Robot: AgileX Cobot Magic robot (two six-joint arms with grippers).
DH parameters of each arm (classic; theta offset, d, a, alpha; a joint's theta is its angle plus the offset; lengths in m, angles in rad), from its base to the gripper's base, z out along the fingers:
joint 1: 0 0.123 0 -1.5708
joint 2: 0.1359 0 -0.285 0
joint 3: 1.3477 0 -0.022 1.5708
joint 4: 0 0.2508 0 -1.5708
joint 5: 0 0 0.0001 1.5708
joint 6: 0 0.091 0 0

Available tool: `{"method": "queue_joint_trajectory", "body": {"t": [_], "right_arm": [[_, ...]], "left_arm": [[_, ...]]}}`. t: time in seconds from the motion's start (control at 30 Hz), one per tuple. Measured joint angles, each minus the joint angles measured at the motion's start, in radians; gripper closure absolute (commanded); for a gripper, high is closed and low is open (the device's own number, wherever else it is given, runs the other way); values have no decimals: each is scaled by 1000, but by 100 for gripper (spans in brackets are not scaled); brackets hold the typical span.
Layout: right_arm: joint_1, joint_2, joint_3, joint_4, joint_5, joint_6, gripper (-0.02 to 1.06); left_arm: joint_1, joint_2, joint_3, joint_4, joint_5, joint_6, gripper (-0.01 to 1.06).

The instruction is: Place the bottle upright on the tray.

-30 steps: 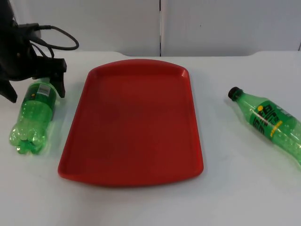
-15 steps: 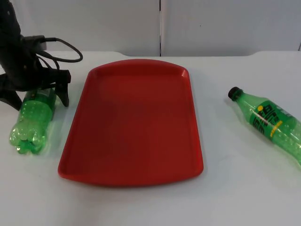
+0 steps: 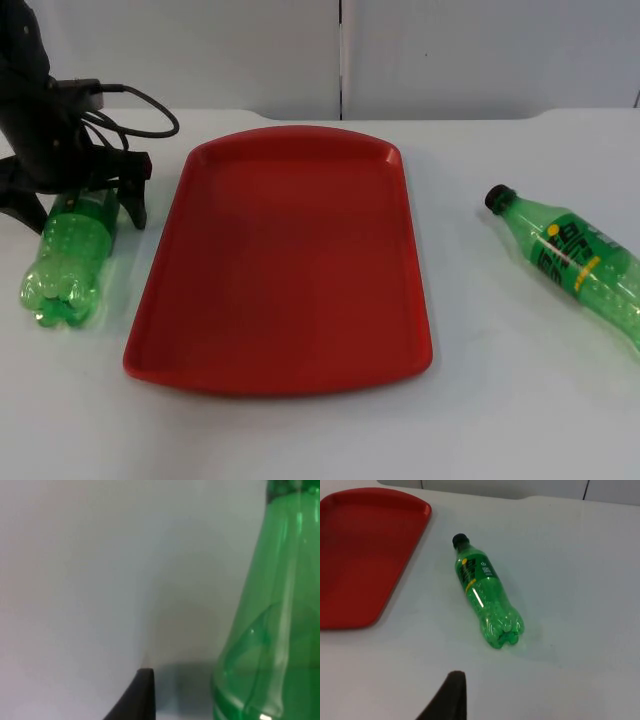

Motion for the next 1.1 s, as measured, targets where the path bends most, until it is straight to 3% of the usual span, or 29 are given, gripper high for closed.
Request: {"method": "queue_joint_trajectory", "body": {"t": [0.07,0.13,0.17,0.23,0.3,0.33,0.37,1.1], "right_arm": [[0,0,0,0,0,0,-1],[0,0,0,0,0,0,-1],[0,0,0,0,0,0,-1],[0,0,0,0,0,0,-1],[0,0,0,0,0,0,-1],[0,0,0,0,0,0,-1],[0,0,0,0,0,0,-1],[0,0,0,0,0,0,-1]], "left_arm": [[0,0,0,0,0,0,10],[0,0,0,4,0,0,30],[0,0,0,8,0,2,30],[0,2,0,11,0,2,53],[0,2,0,11,0,2,86],[0,2,0,8,-2,4,86],[0,2,0,3,-2,4,102],[2,-55,0,-96,25,6,105]]}}
